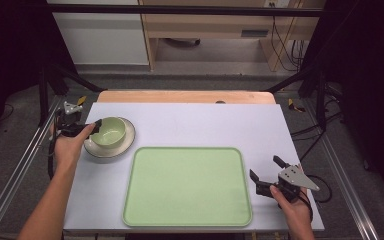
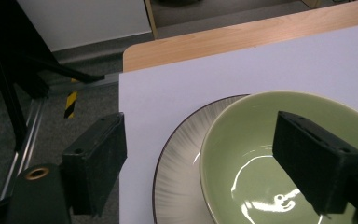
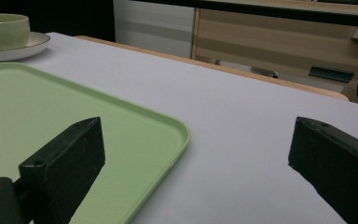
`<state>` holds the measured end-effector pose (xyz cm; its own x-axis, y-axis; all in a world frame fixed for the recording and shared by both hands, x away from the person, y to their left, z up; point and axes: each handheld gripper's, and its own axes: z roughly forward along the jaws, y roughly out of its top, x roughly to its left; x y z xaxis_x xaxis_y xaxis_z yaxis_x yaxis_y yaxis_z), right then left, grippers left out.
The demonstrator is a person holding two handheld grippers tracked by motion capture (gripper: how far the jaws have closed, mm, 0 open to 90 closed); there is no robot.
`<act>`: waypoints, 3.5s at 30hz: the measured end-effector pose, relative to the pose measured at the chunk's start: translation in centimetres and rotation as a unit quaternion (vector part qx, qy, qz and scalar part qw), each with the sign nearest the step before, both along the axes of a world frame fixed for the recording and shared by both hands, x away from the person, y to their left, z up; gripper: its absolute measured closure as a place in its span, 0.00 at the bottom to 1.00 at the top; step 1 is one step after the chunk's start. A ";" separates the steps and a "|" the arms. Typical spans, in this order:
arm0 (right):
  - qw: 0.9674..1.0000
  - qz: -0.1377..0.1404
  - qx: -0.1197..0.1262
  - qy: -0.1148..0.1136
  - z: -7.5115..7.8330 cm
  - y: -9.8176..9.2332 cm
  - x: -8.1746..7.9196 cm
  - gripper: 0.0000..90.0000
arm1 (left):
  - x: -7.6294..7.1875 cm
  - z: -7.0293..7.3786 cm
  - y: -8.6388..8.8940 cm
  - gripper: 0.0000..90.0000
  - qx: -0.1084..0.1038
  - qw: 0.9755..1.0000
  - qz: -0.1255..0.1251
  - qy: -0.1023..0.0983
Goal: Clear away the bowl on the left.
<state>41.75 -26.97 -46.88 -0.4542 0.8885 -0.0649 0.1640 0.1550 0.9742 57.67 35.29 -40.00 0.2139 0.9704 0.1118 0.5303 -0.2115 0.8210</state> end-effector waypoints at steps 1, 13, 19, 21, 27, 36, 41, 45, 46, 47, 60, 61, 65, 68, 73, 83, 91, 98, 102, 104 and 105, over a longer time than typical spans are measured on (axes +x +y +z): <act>1.000 0.000 0.000 0.000 0.0 0.0 0.0 0.04 | 0.0 -0.1 0.0 0.20 -0.006 1.000 0.008 0.002; 1.000 -0.001 -0.002 0.002 -0.1 -0.1 0.1 0.04 | 0.0 -1.9 0.3 0.28 -0.068 0.996 0.044 0.030; 1.000 0.001 -0.003 0.002 -0.1 -0.1 0.1 0.04 | -0.2 -2.6 0.4 0.38 -0.105 0.992 0.056 0.042; 1.000 0.000 -0.002 0.003 -0.1 -0.1 0.0 0.04 | -0.2 -2.9 0.4 0.42 -0.125 0.989 0.061 0.044; 1.000 0.000 -0.002 0.003 0.0 -0.1 0.0 0.04 | -0.2 -3.3 0.2 0.51 -0.129 0.988 0.068 0.048; 1.000 0.001 -0.003 0.003 -0.1 -0.1 0.0 0.04 | -0.2 -3.9 0.2 0.60 -0.142 0.985 0.076 0.057; 1.000 0.001 -0.002 0.003 0.0 -0.2 0.0 0.05 | -0.1 -4.0 0.1 0.63 -0.141 0.985 0.076 0.060; 1.000 0.001 -0.002 0.002 0.0 -0.2 0.0 0.05 | -0.1 -4.0 0.1 0.66 -0.142 0.985 0.076 0.064; 1.000 0.001 -0.002 0.001 0.0 -0.2 0.0 0.05 | -0.1 -4.0 0.1 0.66 -0.143 0.985 0.076 0.064; 1.000 0.001 -0.002 0.001 0.0 -0.2 0.0 0.05 | -0.1 -4.0 0.1 0.67 -0.144 0.984 0.076 0.065; 1.000 0.000 -0.002 0.003 -0.1 -0.3 0.0 0.04 | 0.0 -4.3 -0.1 0.72 -0.148 0.983 0.082 0.072; 1.000 0.001 -0.002 0.003 -0.1 -0.3 0.0 0.04 | 0.0 -4.3 -0.1 0.73 -0.148 0.983 0.082 0.072; 1.000 0.001 -0.002 0.003 -0.1 -0.3 0.0 0.04 | 0.0 -4.4 -0.1 0.75 -0.149 0.983 0.082 0.075; 1.000 0.001 -0.001 0.003 -0.1 -0.3 0.1 0.04 | 0.0 -4.4 -0.1 0.77 -0.150 0.982 0.080 0.077; 1.000 0.001 -0.002 0.003 -0.1 -0.2 0.1 0.04 | 0.0 -4.5 -0.1 0.81 -0.149 0.982 0.080 0.081; 1.000 0.002 -0.004 0.004 -0.1 -0.2 0.0 0.04 | 0.0 -4.7 0.1 0.91 -0.154 0.980 0.087 0.091; 1.000 0.001 -0.004 0.004 -0.1 -0.3 0.0 0.04 | -0.5 -4.5 0.4 0.93 -0.171 0.978 0.082 0.089; 1.000 0.001 -0.004 0.003 -0.1 -0.3 0.0 0.04 | -1.0 -4.1 0.0 0.92 -0.185 0.977 0.071 0.081; 1.000 0.000 -0.005 0.003 -0.1 -0.3 0.0 0.04 | -1.1 -3.7 -0.5 0.92 -0.196 0.975 0.063 0.078; 1.000 0.000 -0.004 0.003 -0.1 -0.3 0.0 0.04 | -1.2 -3.5 -0.8 0.92 -0.197 0.976 0.059 0.075; 1.000 0.000 -0.005 0.003 -0.1 -0.3 0.0 0.04 | -1.2 -3.4 -0.9 0.92 -0.197 0.976 0.056 0.075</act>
<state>41.75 -27.25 -46.94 -0.4544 0.8881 -0.0699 0.1706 0.1638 0.9716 56.49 34.38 -43.42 0.0889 0.9500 -0.2994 0.6526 0.1715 0.7380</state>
